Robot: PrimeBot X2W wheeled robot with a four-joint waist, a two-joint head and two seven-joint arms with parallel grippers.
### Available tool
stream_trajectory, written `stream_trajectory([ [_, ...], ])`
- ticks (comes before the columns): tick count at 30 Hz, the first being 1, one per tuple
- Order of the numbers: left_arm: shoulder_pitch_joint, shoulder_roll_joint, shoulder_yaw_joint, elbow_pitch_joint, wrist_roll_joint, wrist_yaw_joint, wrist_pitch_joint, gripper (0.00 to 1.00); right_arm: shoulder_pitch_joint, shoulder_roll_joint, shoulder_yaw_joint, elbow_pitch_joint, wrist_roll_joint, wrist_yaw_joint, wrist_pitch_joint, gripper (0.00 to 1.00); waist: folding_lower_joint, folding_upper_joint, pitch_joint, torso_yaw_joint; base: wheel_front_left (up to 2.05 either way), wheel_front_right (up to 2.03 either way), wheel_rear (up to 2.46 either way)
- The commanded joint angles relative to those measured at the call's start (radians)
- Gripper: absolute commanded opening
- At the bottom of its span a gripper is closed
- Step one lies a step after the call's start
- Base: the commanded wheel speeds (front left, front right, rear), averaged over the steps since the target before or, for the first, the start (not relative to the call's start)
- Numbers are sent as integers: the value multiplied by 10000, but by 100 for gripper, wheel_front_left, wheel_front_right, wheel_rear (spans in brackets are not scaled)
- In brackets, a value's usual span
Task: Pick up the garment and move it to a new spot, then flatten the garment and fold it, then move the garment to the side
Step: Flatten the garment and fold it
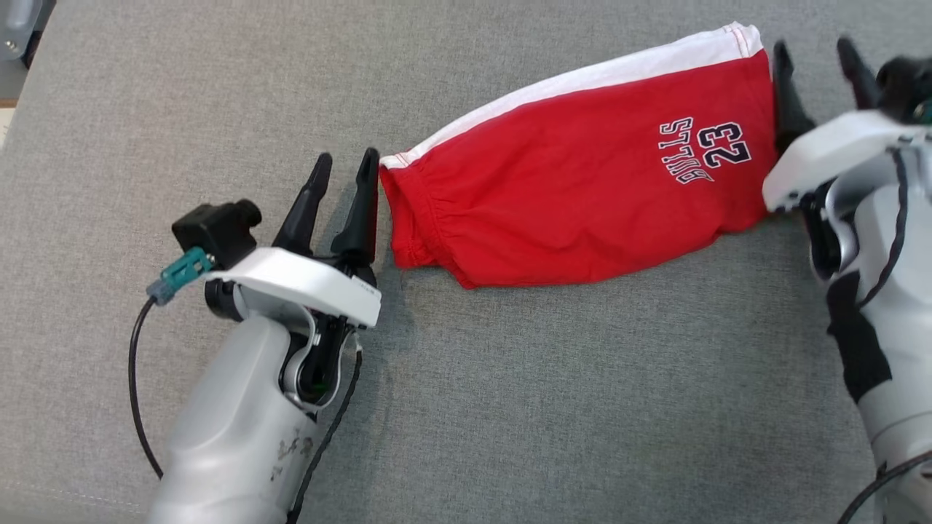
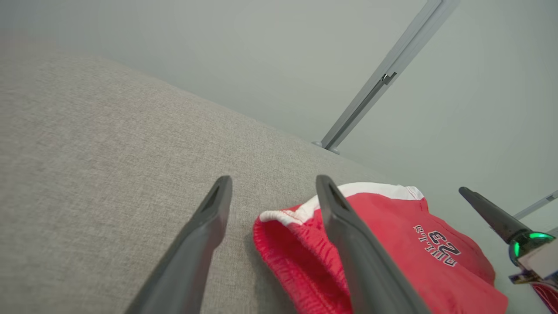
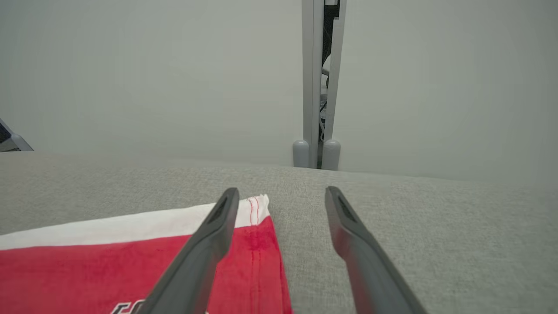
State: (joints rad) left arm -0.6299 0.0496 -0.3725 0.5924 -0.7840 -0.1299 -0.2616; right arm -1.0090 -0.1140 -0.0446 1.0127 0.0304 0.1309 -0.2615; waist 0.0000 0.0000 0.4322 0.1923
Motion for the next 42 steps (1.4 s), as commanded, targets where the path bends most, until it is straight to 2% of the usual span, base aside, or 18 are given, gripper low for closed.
stream_trajectory([
  [1, 189, 31, 107, -77, 164, -11, -45, 100, 269, -72, 68, 70, 136, -3, -41, 100, 0, 0, -107, -25, 0, 0, 0],
  [6, 911, 42, 652, -515, 753, -9, -45, 100, 823, -144, 680, 740, 823, -3, 53, 100, 0, 0, -358, -84, 0, 0, 0],
  [9, 1282, 37, 802, -743, 741, -11, -45, 100, 931, -104, 1113, 1102, 1299, -3, 402, 100, 0, 0, -434, -120, 0, 0, 0],
  [15, 1545, 37, 887, -865, 1116, -11, -45, 100, 960, -64, 1948, 1769, 2286, -3, 1762, 100, 0, 0, -498, -15, 0, 0, 0],
  [16, 1580, 38, 960, -869, 1131, -10, -45, 100, 952, -59, 2007, 1806, 2452, -3, 1888, 77, 0, 0, -506, 14, 0, 0, 0],
  [17, 1615, 38, 999, -859, 1159, -8, -45, 100, 974, -38, 2153, 1807, 2527, 0, 1996, 30, 0, 0, -517, 37, 0, 0, 0],
  [18, 1635, 37, 1033, -843, 1190, -3, -45, 100, 1017, -13, 2240, 1756, 2696, 9, 2005, 0, 0, 0, -533, 55, 0, 0, 0],
  [24, 1932, 26, 1331, -801, 1687, 175, -45, 100, 1424, -224, 2487, 1329, 3634, -2, 1262, 0, 0, 0, -907, -44, 0, 0, 0],
  [32, 2836, 41, 1948, -994, 2917, 459, -45, 100, 2543, -248, 2674, 798, 4865, -2, 385, 0, 0, 0, -1715, -619, 0, 0, 0],
  [42, 3806, 36, 2504, -976, 3098, 487, -45, 100, 3524, -539, 3105, -100, 5534, -2, 41, 0, 0, 0, -2369, -1162, 0, 0, 0],
])
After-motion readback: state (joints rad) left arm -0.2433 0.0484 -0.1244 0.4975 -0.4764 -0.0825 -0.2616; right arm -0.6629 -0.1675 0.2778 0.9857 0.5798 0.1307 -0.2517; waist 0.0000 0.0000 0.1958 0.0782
